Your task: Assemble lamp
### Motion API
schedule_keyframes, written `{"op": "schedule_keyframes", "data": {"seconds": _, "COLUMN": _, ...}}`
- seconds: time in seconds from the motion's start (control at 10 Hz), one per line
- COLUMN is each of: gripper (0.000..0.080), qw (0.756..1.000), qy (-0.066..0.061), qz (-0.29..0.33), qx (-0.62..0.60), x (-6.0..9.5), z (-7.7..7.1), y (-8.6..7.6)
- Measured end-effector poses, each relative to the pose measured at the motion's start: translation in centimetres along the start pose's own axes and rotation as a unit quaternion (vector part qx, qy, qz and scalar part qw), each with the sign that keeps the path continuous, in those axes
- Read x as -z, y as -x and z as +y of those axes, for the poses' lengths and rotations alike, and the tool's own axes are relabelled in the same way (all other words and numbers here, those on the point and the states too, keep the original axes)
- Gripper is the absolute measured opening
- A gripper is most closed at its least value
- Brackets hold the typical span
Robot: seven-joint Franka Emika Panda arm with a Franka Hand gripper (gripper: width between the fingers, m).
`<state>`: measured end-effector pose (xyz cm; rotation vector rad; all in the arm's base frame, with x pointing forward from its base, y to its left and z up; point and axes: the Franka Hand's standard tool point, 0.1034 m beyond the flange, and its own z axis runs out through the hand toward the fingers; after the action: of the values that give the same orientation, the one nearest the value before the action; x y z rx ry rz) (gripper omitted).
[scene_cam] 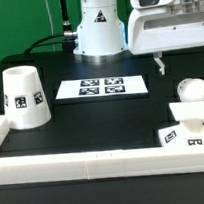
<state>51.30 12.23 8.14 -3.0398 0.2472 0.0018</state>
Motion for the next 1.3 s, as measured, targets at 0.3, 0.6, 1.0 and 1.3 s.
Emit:
{"op": "schedule_keyframes", "data": {"seconds": 0.3, "gripper": 0.0698, "qw": 0.995, "qy": 0.012, "qz": -0.099, "qx": 0.031, "x": 0.1, "z": 0.4, "y": 0.5}}
{"op": "schedule_keyframes", "data": {"seconds": 0.6, "gripper": 0.0698, "qw": 0.978, "qy": 0.009, "qz": -0.204, "qx": 0.030, "x": -0.2, "z": -0.4, "y": 1.2}}
{"op": "schedule_keyframes", "data": {"seconds": 1.0, "gripper": 0.0698, "qw": 0.941, "qy": 0.021, "qz": -0.337, "qx": 0.034, "x": -1.0, "z": -0.1, "y": 2.6}}
{"op": "schedule_keyframes", "data": {"seconds": 1.3, "gripper": 0.0698, "qw": 0.909, "qy": 0.027, "qz": -0.414, "qx": 0.037, "x": -1.8, "z": -0.2, "y": 2.8}}
